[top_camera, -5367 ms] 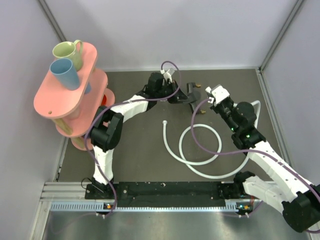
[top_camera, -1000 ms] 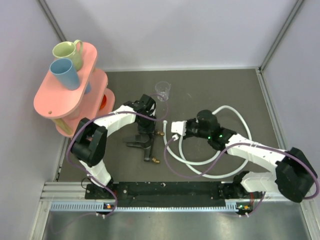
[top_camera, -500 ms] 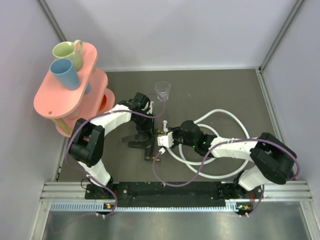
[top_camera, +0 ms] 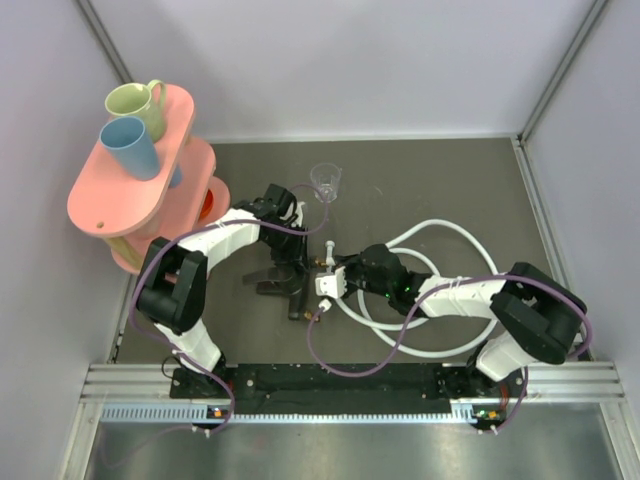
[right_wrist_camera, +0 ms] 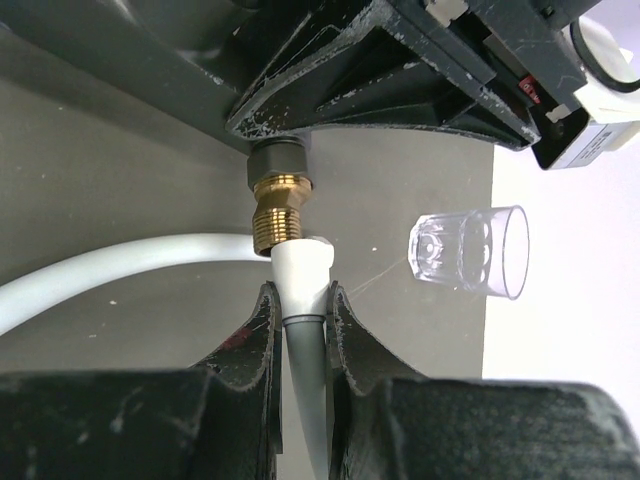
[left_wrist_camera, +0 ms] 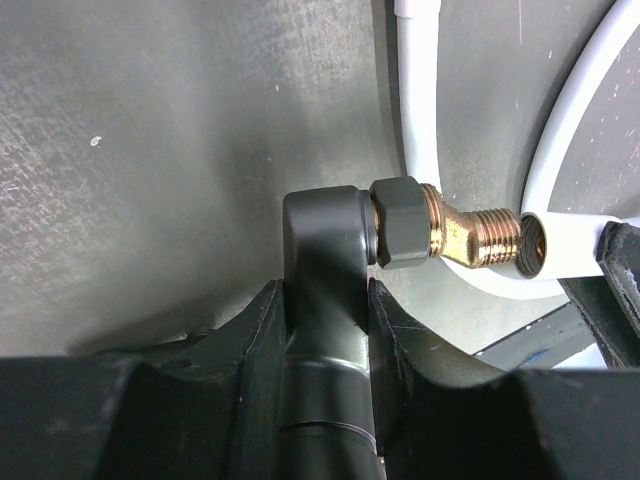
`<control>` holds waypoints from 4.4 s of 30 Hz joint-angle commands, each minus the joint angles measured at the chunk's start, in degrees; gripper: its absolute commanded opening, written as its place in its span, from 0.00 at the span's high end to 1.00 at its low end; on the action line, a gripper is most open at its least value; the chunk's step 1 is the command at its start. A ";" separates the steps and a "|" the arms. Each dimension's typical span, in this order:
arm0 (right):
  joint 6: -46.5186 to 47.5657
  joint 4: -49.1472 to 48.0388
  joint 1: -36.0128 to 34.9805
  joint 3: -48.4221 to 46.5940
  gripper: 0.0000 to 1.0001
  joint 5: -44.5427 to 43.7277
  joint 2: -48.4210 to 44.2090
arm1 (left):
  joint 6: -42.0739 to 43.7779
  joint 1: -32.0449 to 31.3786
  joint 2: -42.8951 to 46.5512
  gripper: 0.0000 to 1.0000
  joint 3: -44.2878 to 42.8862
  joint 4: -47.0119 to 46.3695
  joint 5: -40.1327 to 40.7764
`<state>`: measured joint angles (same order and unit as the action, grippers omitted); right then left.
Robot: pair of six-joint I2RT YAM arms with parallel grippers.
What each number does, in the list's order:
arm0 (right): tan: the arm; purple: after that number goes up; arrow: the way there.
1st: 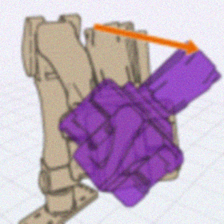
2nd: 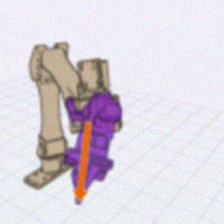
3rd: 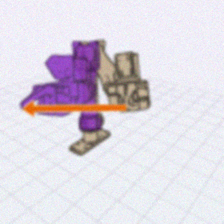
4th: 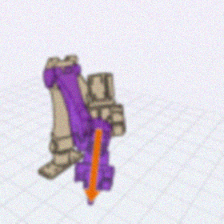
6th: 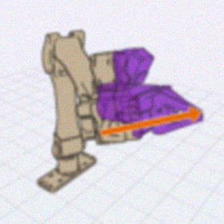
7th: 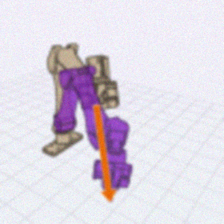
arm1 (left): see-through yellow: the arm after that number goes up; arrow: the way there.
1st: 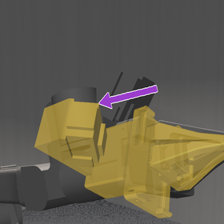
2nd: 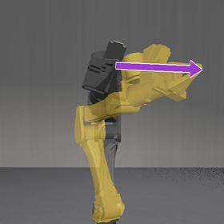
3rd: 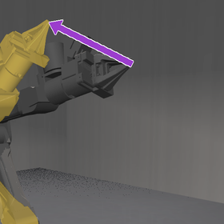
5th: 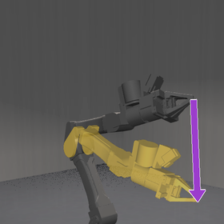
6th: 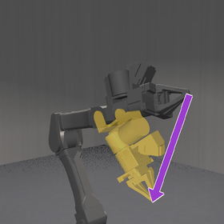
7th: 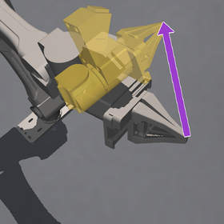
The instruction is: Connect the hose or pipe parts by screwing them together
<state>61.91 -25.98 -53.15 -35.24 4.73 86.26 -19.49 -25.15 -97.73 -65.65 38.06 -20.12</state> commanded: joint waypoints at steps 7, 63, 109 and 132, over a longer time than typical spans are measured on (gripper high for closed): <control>-0.91 -5.93 -0.82 0.26 1.00 2.13 1.81 | -0.99 0.27 2.37 1.00 1.75 -4.31 -6.25; -26.30 3.82 5.68 -9.92 1.00 22.25 5.93 | -2.22 1.24 3.78 1.00 6.50 -14.60 -25.50; -50.83 -4.87 9.02 -9.58 1.00 26.21 9.37 | 1.47 -4.47 0.18 0.51 1.40 -5.20 -2.13; -78.33 -17.87 12.89 -7.12 1.00 28.93 10.25 | -4.42 -5.79 3.42 1.00 5.97 -11.42 -7.21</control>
<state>-3.77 -26.65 -41.12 -40.77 28.93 97.19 -19.25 -28.64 -96.07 -61.98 37.65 -13.89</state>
